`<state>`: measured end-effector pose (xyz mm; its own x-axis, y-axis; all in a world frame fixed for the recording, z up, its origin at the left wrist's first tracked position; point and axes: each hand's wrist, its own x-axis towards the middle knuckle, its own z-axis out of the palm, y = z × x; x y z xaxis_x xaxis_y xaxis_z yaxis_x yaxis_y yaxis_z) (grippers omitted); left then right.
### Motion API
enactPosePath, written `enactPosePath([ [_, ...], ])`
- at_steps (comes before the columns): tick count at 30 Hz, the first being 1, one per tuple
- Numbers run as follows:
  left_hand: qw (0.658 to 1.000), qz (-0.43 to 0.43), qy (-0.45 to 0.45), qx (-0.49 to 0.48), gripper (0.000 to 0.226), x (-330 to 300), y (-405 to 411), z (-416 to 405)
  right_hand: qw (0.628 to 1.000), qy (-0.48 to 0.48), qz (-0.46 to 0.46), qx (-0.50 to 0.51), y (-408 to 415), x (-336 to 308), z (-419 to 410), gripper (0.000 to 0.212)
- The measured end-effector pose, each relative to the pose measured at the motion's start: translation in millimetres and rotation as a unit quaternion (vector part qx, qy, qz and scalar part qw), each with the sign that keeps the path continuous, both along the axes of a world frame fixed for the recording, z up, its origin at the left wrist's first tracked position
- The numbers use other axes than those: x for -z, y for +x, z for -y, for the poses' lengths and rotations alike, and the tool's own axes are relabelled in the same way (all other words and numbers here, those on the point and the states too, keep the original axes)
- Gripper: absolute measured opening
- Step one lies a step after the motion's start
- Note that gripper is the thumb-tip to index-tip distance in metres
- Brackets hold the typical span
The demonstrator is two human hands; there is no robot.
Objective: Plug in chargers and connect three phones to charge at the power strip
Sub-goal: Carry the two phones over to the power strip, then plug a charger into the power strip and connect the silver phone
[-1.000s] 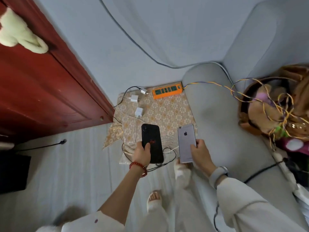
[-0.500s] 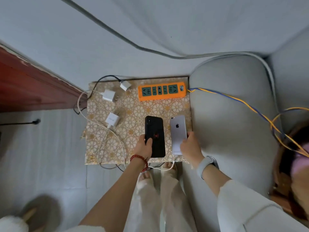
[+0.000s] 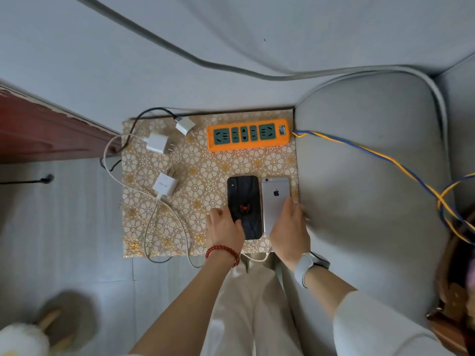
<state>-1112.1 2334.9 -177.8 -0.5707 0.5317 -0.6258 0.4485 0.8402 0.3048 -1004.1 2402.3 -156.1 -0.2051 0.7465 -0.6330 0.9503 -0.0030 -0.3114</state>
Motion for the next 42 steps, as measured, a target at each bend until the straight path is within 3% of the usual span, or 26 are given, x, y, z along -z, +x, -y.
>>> enactPosePath([
  [4,0.998,-0.059,0.033,-0.007,0.043,0,-22,8,0.997,0.036,-0.016,-0.06,-14,0,3,0.048],
  [7,0.988,-0.124,0.052,-0.077,0.046,2,-55,17,0.994,0.047,-0.059,-0.075,-27,0,3,0.035],
  [12,0.965,-0.161,0.007,-0.206,0.044,12,-106,44,0.991,0.028,-0.101,-0.086,-55,1,10,0.039],
  [16,0.972,-0.111,-0.032,-0.202,0.029,24,-130,68,0.985,0.031,-0.127,-0.111,-77,1,22,0.039],
  [20,0.978,0.001,0.129,-0.161,0.017,12,-141,80,0.969,0.054,-0.174,-0.169,-97,-4,31,0.044],
  [23,0.967,0.039,0.227,-0.113,0.015,-10,-135,89,0.941,0.075,-0.183,-0.276,-113,-11,27,0.059],
  [26,0.952,0.07,0.28,-0.097,0.012,-28,-132,97,0.896,0.063,-0.167,-0.407,-126,-15,22,0.061],
  [28,0.946,0.082,0.297,-0.101,0.012,-38,-133,99,0.882,0.012,-0.174,-0.437,-129,-16,22,0.055],
  [32,0.935,0.085,0.323,-0.121,0.012,-55,-130,91,0.897,-0.065,-0.218,-0.379,-125,-19,31,0.044],
  [35,0.931,0.083,0.333,-0.121,0.011,-61,-125,82,0.915,-0.024,-0.253,-0.314,-121,-23,32,0.029],
  [38,0.933,0.097,0.331,-0.105,0.01,-64,-118,70,0.916,0.03,-0.244,-0.317,-109,-31,12,0.024],
  [42,0.939,0.187,0.279,-0.066,0.01,-62,-107,45,0.925,0.117,-0.228,-0.282,-87,-45,-38,0.023],
])
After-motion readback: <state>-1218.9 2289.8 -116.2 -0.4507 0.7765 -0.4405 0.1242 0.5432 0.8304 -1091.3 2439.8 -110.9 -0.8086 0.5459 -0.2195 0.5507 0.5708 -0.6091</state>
